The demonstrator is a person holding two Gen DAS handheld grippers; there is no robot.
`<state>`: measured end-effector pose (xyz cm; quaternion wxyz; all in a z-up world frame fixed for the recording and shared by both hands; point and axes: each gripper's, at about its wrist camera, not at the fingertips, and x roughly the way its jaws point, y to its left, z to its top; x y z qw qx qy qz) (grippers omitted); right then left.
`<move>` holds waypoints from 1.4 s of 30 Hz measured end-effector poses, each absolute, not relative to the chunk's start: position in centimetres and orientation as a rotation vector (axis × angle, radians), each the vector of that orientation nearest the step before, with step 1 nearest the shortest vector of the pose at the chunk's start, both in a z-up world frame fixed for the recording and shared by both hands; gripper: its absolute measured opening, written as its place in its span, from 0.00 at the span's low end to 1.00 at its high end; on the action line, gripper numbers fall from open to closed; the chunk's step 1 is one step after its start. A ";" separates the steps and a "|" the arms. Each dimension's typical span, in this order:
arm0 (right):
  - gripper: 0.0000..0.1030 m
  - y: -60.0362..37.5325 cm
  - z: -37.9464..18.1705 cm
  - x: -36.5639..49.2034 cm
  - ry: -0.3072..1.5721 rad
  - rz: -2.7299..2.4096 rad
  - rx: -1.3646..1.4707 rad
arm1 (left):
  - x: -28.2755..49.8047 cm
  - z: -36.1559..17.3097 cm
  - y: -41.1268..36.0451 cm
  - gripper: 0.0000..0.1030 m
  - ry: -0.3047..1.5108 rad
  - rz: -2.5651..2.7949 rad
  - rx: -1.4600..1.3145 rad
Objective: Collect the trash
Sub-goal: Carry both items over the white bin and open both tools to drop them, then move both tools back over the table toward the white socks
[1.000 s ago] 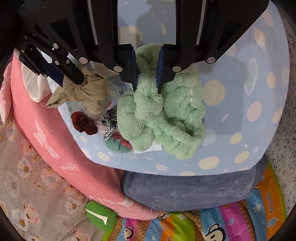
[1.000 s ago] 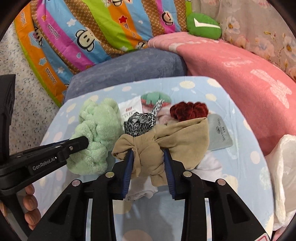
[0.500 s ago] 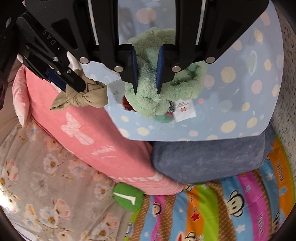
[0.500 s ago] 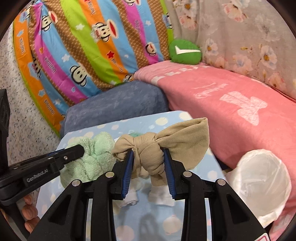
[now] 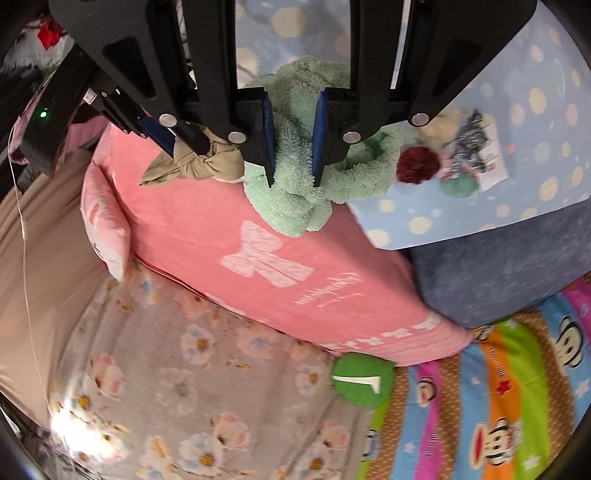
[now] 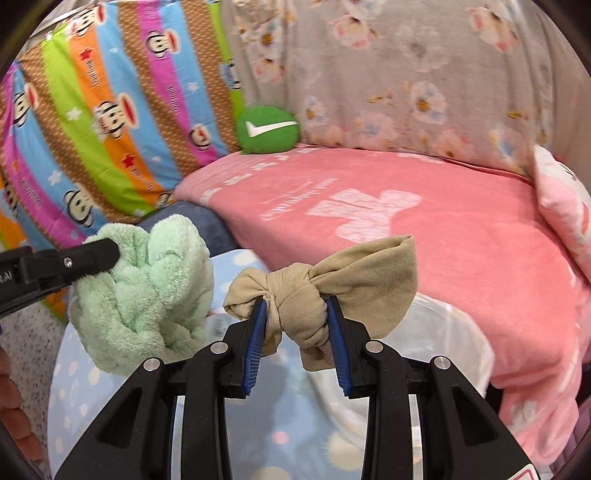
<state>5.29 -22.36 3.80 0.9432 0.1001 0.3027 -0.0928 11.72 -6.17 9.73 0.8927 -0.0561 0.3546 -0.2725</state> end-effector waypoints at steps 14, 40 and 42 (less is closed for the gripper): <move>0.31 -32.9 -0.4 2.8 0.682 -0.371 0.310 | 12.3 5.7 -19.6 0.28 0.858 -0.786 -0.112; 0.72 -27.1 -0.6 4.7 0.692 -0.274 0.277 | 12.9 2.3 -10.5 0.79 0.810 -0.417 -0.063; 0.74 -25.9 -0.5 4.9 0.693 -0.255 0.267 | 12.9 2.0 -9.2 0.81 0.808 -0.388 -0.073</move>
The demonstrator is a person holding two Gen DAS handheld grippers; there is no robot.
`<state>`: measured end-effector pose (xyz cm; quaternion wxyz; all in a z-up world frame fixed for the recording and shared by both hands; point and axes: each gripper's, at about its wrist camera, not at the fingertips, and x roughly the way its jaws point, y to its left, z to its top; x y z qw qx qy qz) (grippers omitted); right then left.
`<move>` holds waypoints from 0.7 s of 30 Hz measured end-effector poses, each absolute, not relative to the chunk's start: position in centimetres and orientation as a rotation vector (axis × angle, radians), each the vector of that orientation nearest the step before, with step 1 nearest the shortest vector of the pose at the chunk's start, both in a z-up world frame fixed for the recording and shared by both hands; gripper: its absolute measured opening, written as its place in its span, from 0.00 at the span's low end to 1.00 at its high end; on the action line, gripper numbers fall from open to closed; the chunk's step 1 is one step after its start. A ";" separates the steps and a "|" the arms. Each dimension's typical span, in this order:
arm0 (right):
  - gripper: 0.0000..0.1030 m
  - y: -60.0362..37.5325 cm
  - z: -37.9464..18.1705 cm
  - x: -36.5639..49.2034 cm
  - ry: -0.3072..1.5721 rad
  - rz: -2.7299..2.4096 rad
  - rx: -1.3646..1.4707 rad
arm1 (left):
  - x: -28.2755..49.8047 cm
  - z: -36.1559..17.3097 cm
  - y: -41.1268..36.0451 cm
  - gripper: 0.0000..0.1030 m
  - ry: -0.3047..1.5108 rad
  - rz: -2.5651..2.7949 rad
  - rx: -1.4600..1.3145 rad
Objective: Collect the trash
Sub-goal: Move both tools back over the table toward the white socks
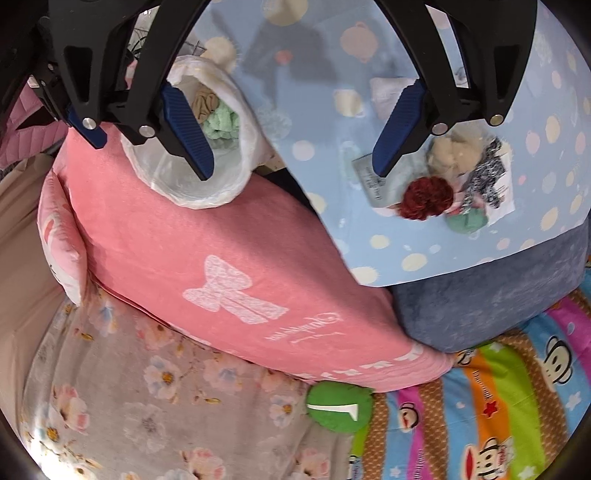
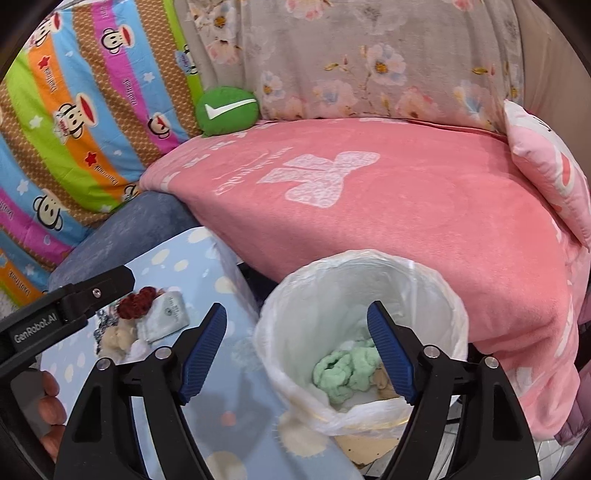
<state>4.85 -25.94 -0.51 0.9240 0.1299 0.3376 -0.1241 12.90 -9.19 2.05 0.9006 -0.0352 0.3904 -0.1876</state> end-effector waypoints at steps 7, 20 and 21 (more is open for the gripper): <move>0.75 -21.6 -0.7 6.3 0.718 -0.178 0.225 | 13.3 0.8 -4.0 0.87 0.830 -0.275 -0.126; 0.75 -14.3 -3.0 8.9 0.797 -0.058 0.163 | 14.2 -3.5 4.6 0.89 0.927 -0.103 -0.210; 0.75 -13.8 -3.3 9.1 0.805 -0.051 0.159 | 14.3 -4.0 5.2 0.89 0.942 -0.091 -0.220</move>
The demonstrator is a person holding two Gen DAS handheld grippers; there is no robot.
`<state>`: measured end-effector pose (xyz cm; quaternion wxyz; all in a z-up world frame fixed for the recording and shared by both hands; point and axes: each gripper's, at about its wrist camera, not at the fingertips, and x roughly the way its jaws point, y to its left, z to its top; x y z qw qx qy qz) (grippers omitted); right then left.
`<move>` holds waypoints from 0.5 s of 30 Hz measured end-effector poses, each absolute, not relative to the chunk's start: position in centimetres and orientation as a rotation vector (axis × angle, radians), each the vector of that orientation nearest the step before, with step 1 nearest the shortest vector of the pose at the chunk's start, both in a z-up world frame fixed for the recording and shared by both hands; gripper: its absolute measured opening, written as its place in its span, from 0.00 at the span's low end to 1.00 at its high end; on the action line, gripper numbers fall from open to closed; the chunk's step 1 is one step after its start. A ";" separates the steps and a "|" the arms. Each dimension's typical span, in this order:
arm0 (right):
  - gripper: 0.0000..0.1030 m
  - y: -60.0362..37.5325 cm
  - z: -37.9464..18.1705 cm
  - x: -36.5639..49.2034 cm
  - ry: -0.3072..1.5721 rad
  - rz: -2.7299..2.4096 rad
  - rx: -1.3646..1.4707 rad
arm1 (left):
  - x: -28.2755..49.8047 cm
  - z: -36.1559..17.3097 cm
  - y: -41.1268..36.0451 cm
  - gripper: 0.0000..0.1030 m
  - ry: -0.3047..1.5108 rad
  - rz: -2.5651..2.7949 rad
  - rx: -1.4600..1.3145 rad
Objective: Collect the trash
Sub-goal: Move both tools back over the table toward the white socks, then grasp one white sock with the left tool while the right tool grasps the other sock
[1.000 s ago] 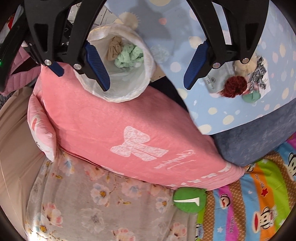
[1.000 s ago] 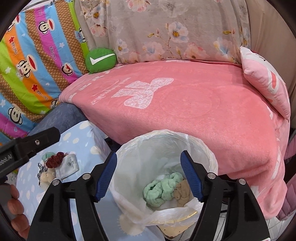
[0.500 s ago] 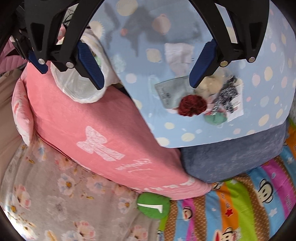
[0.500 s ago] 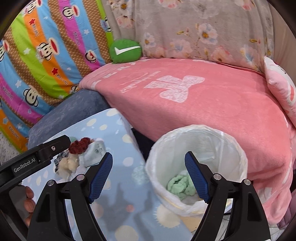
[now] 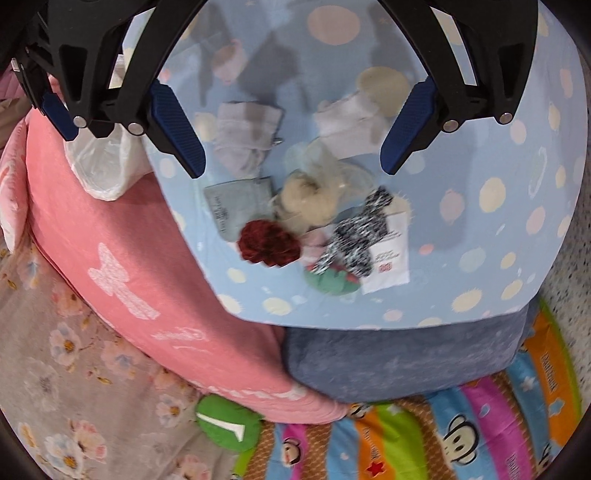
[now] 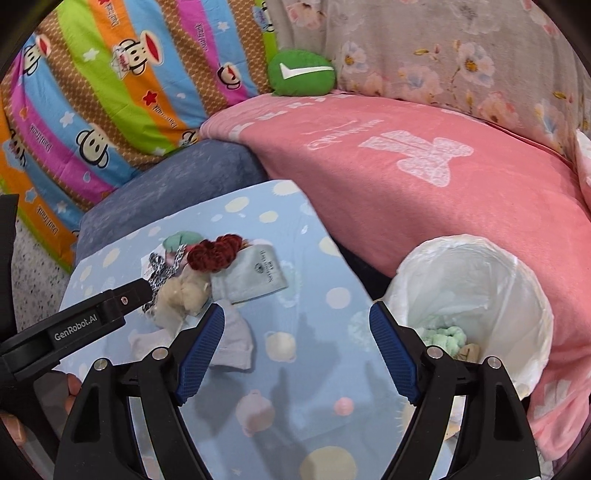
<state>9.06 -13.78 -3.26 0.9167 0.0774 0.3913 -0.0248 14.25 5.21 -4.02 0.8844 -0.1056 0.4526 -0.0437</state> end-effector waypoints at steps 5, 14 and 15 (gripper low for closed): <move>0.75 -11.5 -4.8 10.2 0.842 -0.010 0.146 | 14.7 -6.9 8.0 0.89 1.023 -0.038 -0.278; 0.75 -8.3 -8.6 12.6 0.923 0.049 0.141 | 15.4 -12.3 11.0 0.88 1.177 -0.020 -0.414; 0.75 -8.0 -8.9 12.9 0.930 0.053 0.139 | 15.5 -12.7 11.1 0.88 1.191 -0.028 -0.430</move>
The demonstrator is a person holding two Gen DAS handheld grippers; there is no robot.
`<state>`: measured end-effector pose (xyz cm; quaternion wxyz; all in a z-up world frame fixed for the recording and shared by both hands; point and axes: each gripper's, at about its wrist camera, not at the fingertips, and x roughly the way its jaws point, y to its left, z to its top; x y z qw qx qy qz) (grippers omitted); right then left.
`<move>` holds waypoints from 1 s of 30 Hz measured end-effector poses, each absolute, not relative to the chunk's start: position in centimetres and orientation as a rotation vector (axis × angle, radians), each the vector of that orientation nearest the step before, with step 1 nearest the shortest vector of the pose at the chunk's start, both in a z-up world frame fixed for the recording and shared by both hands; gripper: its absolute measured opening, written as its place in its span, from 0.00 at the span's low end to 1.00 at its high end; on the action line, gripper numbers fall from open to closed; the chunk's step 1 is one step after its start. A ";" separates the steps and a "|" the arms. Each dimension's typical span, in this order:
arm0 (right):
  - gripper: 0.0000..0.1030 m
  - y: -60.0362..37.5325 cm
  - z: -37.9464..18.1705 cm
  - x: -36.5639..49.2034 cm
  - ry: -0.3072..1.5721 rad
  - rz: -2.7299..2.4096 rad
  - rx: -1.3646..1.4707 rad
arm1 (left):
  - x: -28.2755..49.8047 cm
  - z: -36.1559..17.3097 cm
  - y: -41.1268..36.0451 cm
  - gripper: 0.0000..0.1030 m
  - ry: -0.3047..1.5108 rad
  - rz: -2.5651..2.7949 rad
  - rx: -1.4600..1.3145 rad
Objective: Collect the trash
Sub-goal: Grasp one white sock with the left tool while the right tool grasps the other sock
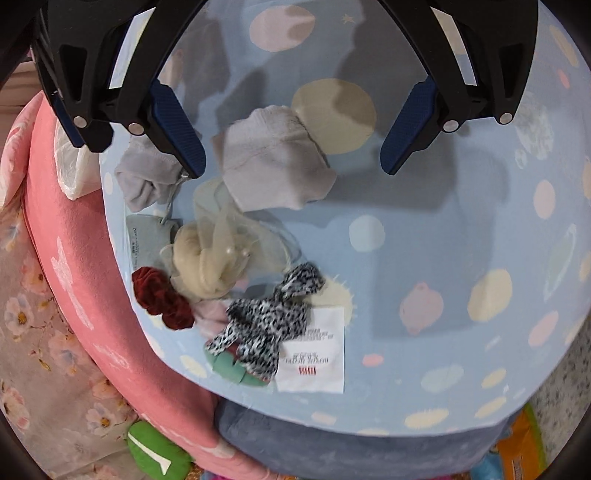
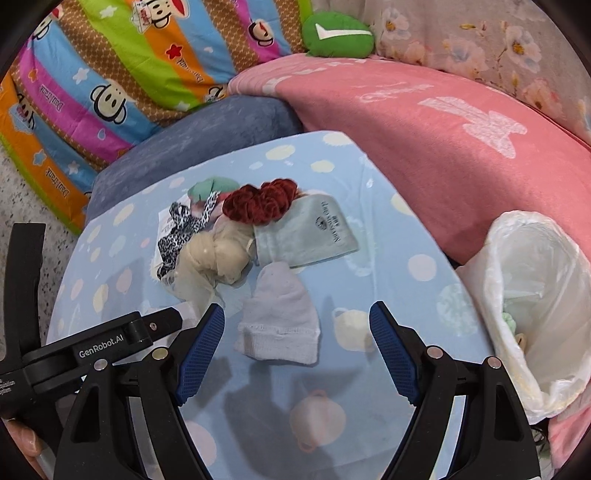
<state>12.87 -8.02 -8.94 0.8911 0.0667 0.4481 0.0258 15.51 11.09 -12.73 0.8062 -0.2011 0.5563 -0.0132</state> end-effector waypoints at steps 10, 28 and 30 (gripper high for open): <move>0.68 -8.1 -11.7 14.5 0.997 0.080 0.197 | 16.0 -13.4 11.3 0.60 1.206 -0.088 -0.466; 0.25 -9.7 -4.9 12.6 0.852 0.106 0.156 | 15.2 -5.4 7.8 0.29 1.057 -0.193 -0.355; 0.25 -10.7 -2.6 12.1 0.805 0.091 0.162 | 14.9 -3.2 6.7 0.29 1.008 -0.218 -0.332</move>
